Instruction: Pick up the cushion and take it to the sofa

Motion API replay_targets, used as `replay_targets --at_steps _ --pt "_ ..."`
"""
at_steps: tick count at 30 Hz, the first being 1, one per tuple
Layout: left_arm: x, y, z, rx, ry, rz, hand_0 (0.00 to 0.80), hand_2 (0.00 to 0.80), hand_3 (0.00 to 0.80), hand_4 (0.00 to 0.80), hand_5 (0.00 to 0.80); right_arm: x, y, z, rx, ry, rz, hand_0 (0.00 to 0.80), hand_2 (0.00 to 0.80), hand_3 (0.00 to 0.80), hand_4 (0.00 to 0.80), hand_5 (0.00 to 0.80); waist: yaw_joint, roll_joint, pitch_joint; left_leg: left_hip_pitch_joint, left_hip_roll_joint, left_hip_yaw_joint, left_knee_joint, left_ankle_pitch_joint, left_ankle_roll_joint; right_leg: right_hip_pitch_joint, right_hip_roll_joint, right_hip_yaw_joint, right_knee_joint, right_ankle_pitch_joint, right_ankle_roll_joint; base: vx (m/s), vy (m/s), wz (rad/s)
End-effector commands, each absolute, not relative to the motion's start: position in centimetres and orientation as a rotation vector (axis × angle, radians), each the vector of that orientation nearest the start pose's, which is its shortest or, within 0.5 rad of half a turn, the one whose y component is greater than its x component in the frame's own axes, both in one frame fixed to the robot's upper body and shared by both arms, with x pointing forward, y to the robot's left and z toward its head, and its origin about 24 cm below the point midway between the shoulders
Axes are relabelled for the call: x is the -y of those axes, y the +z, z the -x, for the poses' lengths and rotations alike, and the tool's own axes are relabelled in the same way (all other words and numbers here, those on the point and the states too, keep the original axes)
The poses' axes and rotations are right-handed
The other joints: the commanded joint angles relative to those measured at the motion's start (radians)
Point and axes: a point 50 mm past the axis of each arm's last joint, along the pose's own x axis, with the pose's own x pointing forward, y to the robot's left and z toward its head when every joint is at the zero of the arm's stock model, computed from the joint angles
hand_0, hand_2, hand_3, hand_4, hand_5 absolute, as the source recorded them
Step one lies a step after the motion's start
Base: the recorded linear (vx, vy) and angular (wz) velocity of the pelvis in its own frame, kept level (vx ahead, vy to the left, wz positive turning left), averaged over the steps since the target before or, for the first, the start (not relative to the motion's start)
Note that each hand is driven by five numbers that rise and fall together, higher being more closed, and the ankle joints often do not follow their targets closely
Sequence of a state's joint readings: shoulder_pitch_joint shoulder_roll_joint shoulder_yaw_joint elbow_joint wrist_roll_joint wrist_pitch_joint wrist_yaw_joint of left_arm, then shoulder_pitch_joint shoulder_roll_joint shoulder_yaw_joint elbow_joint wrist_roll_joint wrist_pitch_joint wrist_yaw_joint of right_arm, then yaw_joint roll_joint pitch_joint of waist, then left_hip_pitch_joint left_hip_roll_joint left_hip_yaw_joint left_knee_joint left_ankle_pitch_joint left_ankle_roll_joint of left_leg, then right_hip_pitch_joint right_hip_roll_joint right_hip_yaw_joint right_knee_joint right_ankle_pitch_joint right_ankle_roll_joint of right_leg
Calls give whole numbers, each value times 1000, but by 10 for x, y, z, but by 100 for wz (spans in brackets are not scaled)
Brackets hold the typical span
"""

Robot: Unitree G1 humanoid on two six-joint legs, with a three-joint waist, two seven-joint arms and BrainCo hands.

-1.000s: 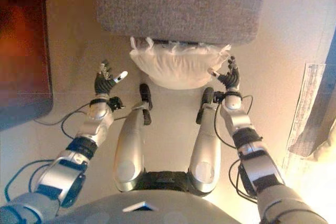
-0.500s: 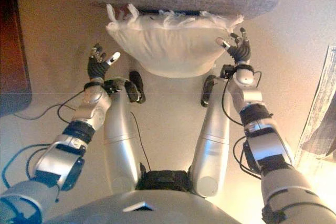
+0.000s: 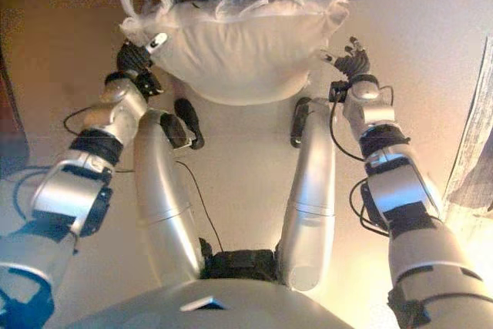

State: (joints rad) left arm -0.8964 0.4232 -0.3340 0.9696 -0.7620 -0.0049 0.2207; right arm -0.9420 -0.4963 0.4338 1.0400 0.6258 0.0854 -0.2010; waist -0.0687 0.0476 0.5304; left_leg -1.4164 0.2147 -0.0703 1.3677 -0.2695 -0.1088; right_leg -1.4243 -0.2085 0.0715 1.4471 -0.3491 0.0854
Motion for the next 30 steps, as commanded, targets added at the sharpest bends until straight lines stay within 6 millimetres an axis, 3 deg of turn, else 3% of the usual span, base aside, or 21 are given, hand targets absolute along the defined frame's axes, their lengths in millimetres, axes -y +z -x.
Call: replay_targets --at_steps 1,5,9,14,24,25,26,27,30 --pt "-214 143 -406 -70 264 70 0 0 0 0 0 220 141 -406 -139 -281 206 0 0 0 0 0 -6 0 -10 19 2 80 122 -153 128 45 -6 -20 -61 31 -100 -10 4 -10" --pt "-214 154 -409 -32 288 57 0 0 0 0 0 216 152 -408 -70 -368 194 0 0 0 0 0 -11 -1 -10 2 -5 80 116 -153 125 30 -1 -23 -76 35 -101 -3 10 -2" --pt "-214 153 -409 -28 285 37 0 0 0 0 0 218 150 -405 -63 -386 172 0 0 0 0 0 -16 -3 -10 1 -7 84 114 -157 126 29 1 -26 -85 37 -101 22 32 -3" --pt "-216 155 -408 -37 256 15 0 0 0 0 0 223 146 -402 -85 -232 177 0 0 0 0 0 -20 -6 -10 -20 0 87 151 -168 128 7 -2 -18 -60 39 -103 29 16 -5" --pt "-203 155 -410 -48 146 -33 0 0 0 0 0 190 153 -410 -102 70 281 0 0 0 0 0 -1 -1 -10 -53 -3 87 193 -180 133 -25 -28 -13 -27 35 -104 0 0 0" --pt "-200 156 -411 -49 129 -40 442 442 442 442 442 187 154 -410 -108 90 297 0 0 0 0 0 1 1 -10 -54 -4 87 193 -179 133 -26 -30 -13 -25 35 -105 -21 -8 4" --pt "-198 156 -411 -52 115 -50 800 800 800 800 800 184 155 -410 -108 107 309 301 301 301 301 301 3 2 -10 -55 -4 87 194 -178 132 -27 -33 -12 -23 36 -105 -10 -6 5" --pt "-196 156 -411 -52 102 -53 800 800 800 800 800 181 156 -411 -106 112 311 800 800 800 800 800 4 3 -10 -56 -4 88 195 -175 132 -27 -34 -12 -20 37 -105 -1 -6 5" --pt "-193 154 -410 -55 85 -47 800 800 800 800 800 173 157 -412 -116 127 319 800 800 800 800 800 9 7 -10 -61 -6 88 206 -171 132 -33 -34 -6 -6 38 -107 6 0 4"
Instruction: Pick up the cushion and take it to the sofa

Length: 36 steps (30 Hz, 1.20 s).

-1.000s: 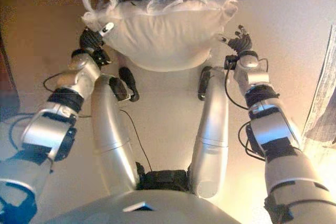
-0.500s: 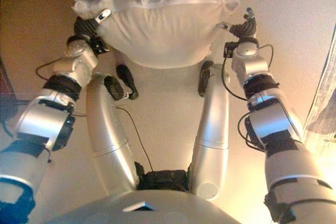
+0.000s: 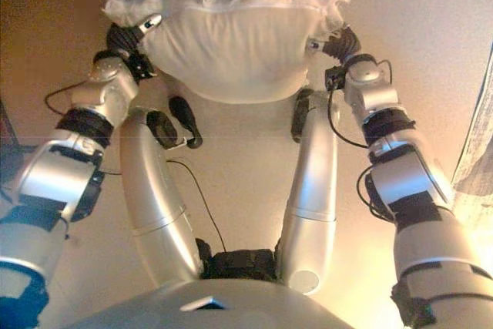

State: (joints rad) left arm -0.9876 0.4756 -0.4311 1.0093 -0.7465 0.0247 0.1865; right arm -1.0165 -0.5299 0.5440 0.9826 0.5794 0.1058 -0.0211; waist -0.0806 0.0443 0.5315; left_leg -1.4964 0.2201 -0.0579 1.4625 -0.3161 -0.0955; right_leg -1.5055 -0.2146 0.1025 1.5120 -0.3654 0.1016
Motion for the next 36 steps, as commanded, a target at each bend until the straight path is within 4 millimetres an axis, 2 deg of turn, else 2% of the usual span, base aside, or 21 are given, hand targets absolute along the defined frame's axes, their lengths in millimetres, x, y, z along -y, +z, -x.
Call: replay_targets --at_steps 1,11,17,22,25,29,33,34,35,36 --pt "-192 153 -410 -54 82 -47 800 800 800 800 800 171 157 -412 -119 130 320 800 800 800 800 800 22 12 -11 15 -13 75 114 -123 118 45 -27 -36 -68 54 -124 0 0 0" --pt "-186 158 -410 -34 64 -40 800 800 800 800 800 164 163 -414 -109 107 275 800 800 800 800 800 34 20 -11 -2 -20 75 124 -115 120 34 -35 -31 -52 56 -126 -14 -2 4" --pt "-182 158 -406 33 52 -12 800 800 800 800 800 163 170 -408 12 87 132 800 800 800 800 800 29 10 -11 60 -25 68 63 -93 108 98 -26 -41 -111 78 -122 0 -1 1" --pt "-178 157 -398 118 53 37 800 800 800 800 800 161 167 -394 120 93 13 800 800 800 800 800 13 -2 -11 175 -21 69 -66 -46 86 217 -1 -51 -241 122 -110 20 23 -1" --pt "-176 155 -390 186 50 115 800 800 800 800 800 162 160 -383 188 104 -43 800 800 800 800 800 5 -8 -11 270 -25 69 -168 -6 64 314 16 -55 -341 161 -92 8 47 -9" --pt "-171 160 -384 262 44 95 800 800 800 800 800 161 163 -374 264 122 -92 800 800 800 800 800 -1 -14 -12 395 -21 80 -319 47 45 434 22 -69 -466 212 -63 -40 38 -12" --pt "-170 154 -376 300 25 94 800 800 800 800 800 158 152 -363 287 151 -121 800 800 800 800 800 0 -19 -62 566 -16 101 -541 128 30 591 11 -85 -650 265 -34 67 12 -2" --pt "-170 152 -374 299 23 86 800 800 800 800 800 157 149 -360 283 155 -128 800 800 800 800 800 0 -22 -75 607 -23 102 -583 138 29 627 8 -88 -695 276 -28 133 -15 0" --pt "-170 147 -370 288 13 88 800 800 800 800 800 156 141 -354 275 155 -138 800 800 800 800 800 1 -33 -101 672 -40 109 -680 199 33 689 -1 -102 -801 336 -25 176 -30 2" --pt "-171 141 -366 276 7 99 800 800 800 800 800 156 134 -349 262 152 -149 800 800 800 800 800 5 -39 -119 719 -52 105 -740 217 27 734 -4 -107 -855 347 -18 216 -38 9"
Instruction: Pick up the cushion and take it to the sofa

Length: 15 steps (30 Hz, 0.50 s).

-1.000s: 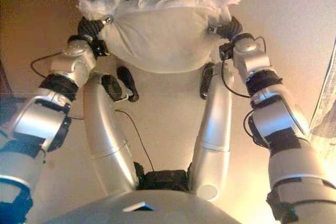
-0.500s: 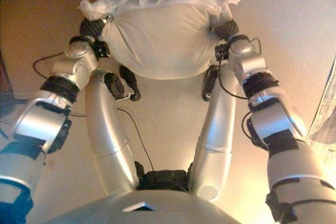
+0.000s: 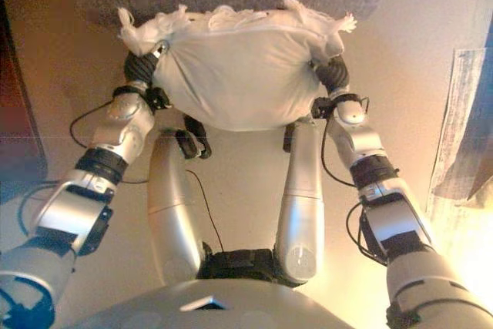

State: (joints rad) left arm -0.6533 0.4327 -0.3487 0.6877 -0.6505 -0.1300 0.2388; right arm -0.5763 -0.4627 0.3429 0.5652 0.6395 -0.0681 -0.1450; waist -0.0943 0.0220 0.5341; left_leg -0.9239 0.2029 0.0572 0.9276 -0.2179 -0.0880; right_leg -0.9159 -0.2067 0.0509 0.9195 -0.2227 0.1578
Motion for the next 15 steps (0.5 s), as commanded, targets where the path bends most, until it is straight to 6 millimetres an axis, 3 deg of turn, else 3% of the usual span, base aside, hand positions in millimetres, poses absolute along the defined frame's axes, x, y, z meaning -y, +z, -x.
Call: replay_targets --at_steps 1,3,6,10,15 --pt "-172 135 -362 263 0 109 800 800 800 800 800 157 127 -345 250 149 -157 800 800 800 800 800 23 -23 -138 187 -48 -16 -255 133 13 185 -17 -60 -316 217 -67 328 -6 13" --pt "-173 119 -349 244 -8 110 800 800 800 800 800 158 113 -334 223 146 -158 800 800 800 800 800 34 -36 -180 286 -78 -43 -371 160 2 289 -26 -58 -449 247 -52 294 34 2" --pt "-172 116 -335 295 17 97 800 800 800 800 800 155 117 -329 237 190 -158 800 800 800 800 800 52 -41 -209 382 -143 -86 -472 166 15 377 -24 -38 -590 293 -40 133 153 -37" --pt "-172 121 -332 336 43 123 800 800 800 800 800 155 115 -329 215 223 -203 800 800 800 800 800 60 -38 -255 483 -159 -36 -571 177 32 474 -43 -67 -697 332 -28 43 147 -50" --pt "-162 106 -330 247 -16 160 800 800 800 800 800 156 96 -319 153 238 -184 800 800 800 800 800 63 -47 -358 620 -196 -26 -684 188 47 602 -79 -65 -796 379 -14 192 85 2"
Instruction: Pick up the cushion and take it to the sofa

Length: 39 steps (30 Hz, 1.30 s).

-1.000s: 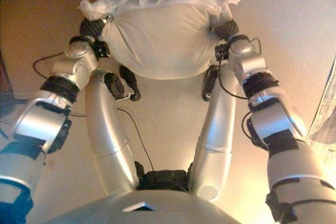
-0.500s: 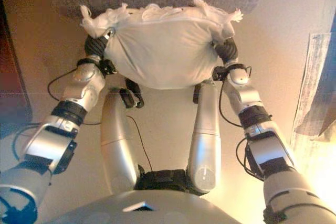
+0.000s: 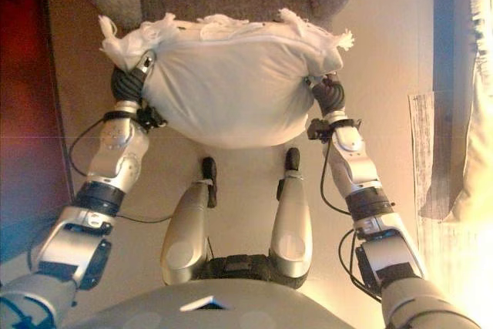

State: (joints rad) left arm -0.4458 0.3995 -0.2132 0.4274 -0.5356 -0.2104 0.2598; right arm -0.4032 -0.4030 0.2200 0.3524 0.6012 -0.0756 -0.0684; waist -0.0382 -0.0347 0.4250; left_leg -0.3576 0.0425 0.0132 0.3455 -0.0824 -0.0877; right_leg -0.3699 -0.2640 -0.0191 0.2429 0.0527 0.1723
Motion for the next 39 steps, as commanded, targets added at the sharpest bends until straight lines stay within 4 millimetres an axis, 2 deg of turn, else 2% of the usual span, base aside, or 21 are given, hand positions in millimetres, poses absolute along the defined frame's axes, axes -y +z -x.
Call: replay_targets --at_steps 1,5,8,10,12,14,18,20,22,24,26,27,28,30,31,32,34,35,36,38,39 --pt "-161 104 -329 230 -31 138 800 800 800 800 800 159 93 -317 136 223 -198 800 800 800 800 800 9 10 -268 79 -39 16 -114 52 50 78 -26 7 -119 108 -30 278 41 8" --pt "-165 89 -325 155 -18 89 800 800 800 800 800 165 74 -307 62 160 -322 800 800 800 800 800 4 20 -343 187 -45 8 -171 52 69 141 -20 34 -72 109 -45 326 74 17" --pt "-168 77 -323 102 8 94 800 800 800 800 800 163 53 -296 11 98 -261 800 800 800 800 800 -6 28 -383 262 -58 -7 -216 57 88 164 2 70 20 148 -54 283 79 10" --pt "-171 72 -323 77 17 93 800 800 800 800 800 162 50 -298 -12 82 -222 800 800 800 800 800 -9 31 -389 301 -64 -12 -236 57 100 162 33 83 91 174 -54 215 51 5" --pt "-178 69 -321 61 28 89 800 800 800 800 800 160 50 -300 -25 94 -209 800 800 800 800 800 -1 28 -388 335 -66 -2 -238 47 104 147 38 60 148 207 -51 226 31 9" --pt "-187 67 -317 55 40 97 800 800 800 800 800 158 52 -303 -28 117 -200 800 800 800 800 800 1 14 -390 372 -82 16 -238 28 109 145 55 25 112 208 -47 278 12 -10" --pt "-188 61 -312 28 34 107 800 800 800 800 800 156 52 -305 -50 148 -211 800 800 800 800 800 -36 -21 -396 461 -127 9 -242 -32 118 132 127 -27 -114 177 -44 405 16 -31" --pt "-185 58 -312 18 28 108 800 800 800 800 800 157 51 -304 -61 157 -207 800 800 800 800 800 -62 -26 -395 512 -133 2 -240 -72 125 118 160 -46 -212 212 -36 466 9 10" --pt "-185 56 -312 9 24 113 800 800 800 800 800 160 50 -302 -65 162 -201 800 800 800 800 800 -95 -30 -398 560 -139 -18 -241 -103 131 79 182 -39 -280 260 -37 465 -15 64" --pt "-183 55 -312 6 19 119 800 800 800 800 800 164 48 -299 -68 164 -211 800 800 800 800 800 -116 -24 -405 583 -130 -37 -240 -115 140 79 202 -6 -268 262 -51 423 -57 93" --pt "-181 53 -310 2 25 119 800 800 800 800 800 164 49 -298 -70 180 -226 800 800 800 800 800 -130 -18 -421 589 -109 -31 -205 -72 126 91 212 6 -236 241 -67 329 -94 58" --pt "-182 52 -309 0 31 120 800 800 800 800 800 164 49 -297 -74 192 -223 800 800 800 800 800 -139 -12 -432 596 -84 -19 -171 -37 101 94 217 6 -207 221 -79 290 -110 26" --pt "-184 50 -308 -7 42 127 800 800 800 800 800 164 47 -296 -82 201 -225 800 800 800 800 800 -145 -4 -443 604 -61 -14 -143 10 78 104 224 5 -196 203 -92 270 -137 7" --pt "-188 46 -304 -16 68 149 800 800 800 800 800 162 44 -292 -98 225 -225 800 800 800 800 800 -162 10 -459 601 -5 -1 -13 180 12 130 245 12 -178 165 -126 238 -172 -16" --pt "-189 45 -303 -17 76 154 800 800 800 800 800 161 43 -289 -102 235 -221 800 800 800 800 800 -163 5 -461 575 8 6 78 230 -9 149 248 15 -172 149 -144 269 -225 -6" --pt "-189 45 -302 -17 85 157 800 800 800 800 800 160 41 -287 -108 243 -219 800 800 800 800 800 -157 -11 -460 534 -2 10 198 259 -15 171 238 18 -165 136 -161 275 -224 -3" --pt "-191 42 -298 -20 93 159 800 800 800 800 800 158 36 -285 -117 250 -218 800 800 800 800 800 -138 -37 -455 448 -9 26 352 260 -11 214 223 20 -156 112 -185 271 -192 -22" --pt "-192 40 -295 -25 92 160 800 800 800 800 800 157 33 -283 -120 248 -224 800 800 800 800 800 -129 -44 -452 410 2 38 385 251 -6 232 219 19 -152 100 -191 280 -126 -42" --pt "-191 38 -293 -31 86 155 800 800 800 800 800 157 31 -281 -122 244 -234 800 800 800 800 800 -115 -52 -448 367 14 50 383 240 4 257 216 18 -153 85 -195 274 -56 -42" --pt "-190 37 -292 -37 67 150 800 800 800 800 800 156 29 -281 -121 229 -236 800 800 800 800 800 -85 -43 -432 309 39 64 337 211 21 304 231 17 -152 55 -193 270 35 -21" --pt "-191 38 -292 -37 59 143 800 800 800 800 800 156 30 -282 -119 219 -240 800 800 800 800 800 -74 -45 -430 275 45 80 251 225 27 321 229 16 -156 40 -189 272 112 3"
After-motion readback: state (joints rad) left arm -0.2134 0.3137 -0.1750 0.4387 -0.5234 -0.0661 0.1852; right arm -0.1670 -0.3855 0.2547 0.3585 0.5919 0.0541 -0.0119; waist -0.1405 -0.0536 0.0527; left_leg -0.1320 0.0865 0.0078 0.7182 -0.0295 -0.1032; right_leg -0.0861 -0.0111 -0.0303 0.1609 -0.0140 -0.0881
